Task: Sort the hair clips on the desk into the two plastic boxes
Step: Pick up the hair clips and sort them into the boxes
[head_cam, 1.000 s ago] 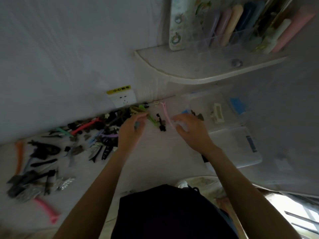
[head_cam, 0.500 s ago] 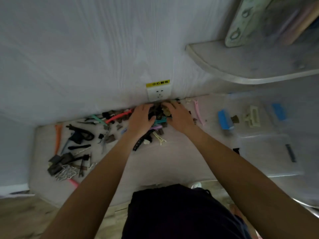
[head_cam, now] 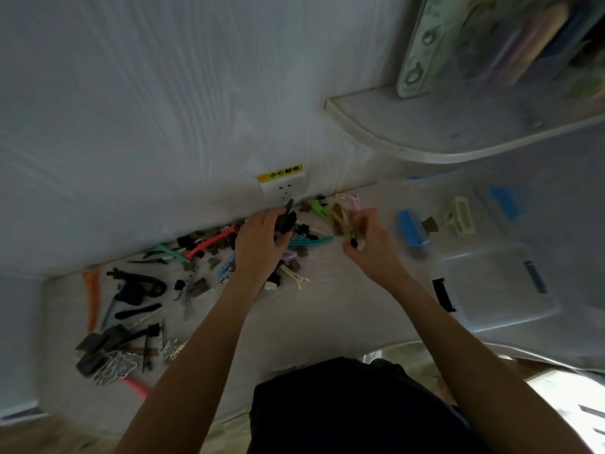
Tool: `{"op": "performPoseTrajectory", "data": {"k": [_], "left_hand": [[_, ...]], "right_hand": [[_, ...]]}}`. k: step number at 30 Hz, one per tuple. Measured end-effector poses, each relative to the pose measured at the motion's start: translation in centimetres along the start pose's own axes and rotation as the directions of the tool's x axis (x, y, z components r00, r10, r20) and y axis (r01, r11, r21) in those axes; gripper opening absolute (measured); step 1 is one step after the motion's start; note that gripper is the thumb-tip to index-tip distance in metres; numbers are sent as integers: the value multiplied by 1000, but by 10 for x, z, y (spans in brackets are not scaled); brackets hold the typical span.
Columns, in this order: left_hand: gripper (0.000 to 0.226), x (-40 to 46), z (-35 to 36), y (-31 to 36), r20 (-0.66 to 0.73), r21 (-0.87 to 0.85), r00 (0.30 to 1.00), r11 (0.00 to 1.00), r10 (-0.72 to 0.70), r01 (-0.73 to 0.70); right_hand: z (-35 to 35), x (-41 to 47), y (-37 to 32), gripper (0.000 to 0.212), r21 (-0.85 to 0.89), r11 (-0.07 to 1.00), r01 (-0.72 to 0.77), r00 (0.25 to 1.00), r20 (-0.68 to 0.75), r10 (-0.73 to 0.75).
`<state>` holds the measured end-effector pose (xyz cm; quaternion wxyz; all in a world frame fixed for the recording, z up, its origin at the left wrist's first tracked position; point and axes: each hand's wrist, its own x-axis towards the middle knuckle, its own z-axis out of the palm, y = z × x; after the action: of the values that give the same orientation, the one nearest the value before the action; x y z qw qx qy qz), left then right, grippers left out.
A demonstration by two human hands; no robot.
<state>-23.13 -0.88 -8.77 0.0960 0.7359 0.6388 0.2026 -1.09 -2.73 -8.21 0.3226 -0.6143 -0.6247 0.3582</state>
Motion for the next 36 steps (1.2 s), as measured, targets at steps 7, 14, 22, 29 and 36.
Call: {"op": "performPoseTrajectory", "data": {"k": [7, 14, 22, 29, 36], "left_hand": [[40, -16, -17, 9, -109, 66, 993, 997, 50, -43], [32, 2, -17, 127, 234, -763, 956, 576, -178, 294], [33, 47, 34, 251, 418, -839, 907, 366, -41, 403], [28, 64, 81, 279, 348, -511, 927, 857, 139, 63], [26, 61, 82, 261, 314, -119, 925, 975, 215, -187]], "right_hand": [[-44, -32, 10, 42, 376, 910, -176, 977, -47, 209], [-106, -37, 7, 35, 587, 794, -158, 922, -200, 331], [-195, -20, 50, 35, 370, 893, -257, 828, -392, 401], [-211, -3, 64, 42, -35, 944, -329, 878, -380, 292], [-208, 5, 67, 37, -234, 929, -286, 944, -238, 230]]}}
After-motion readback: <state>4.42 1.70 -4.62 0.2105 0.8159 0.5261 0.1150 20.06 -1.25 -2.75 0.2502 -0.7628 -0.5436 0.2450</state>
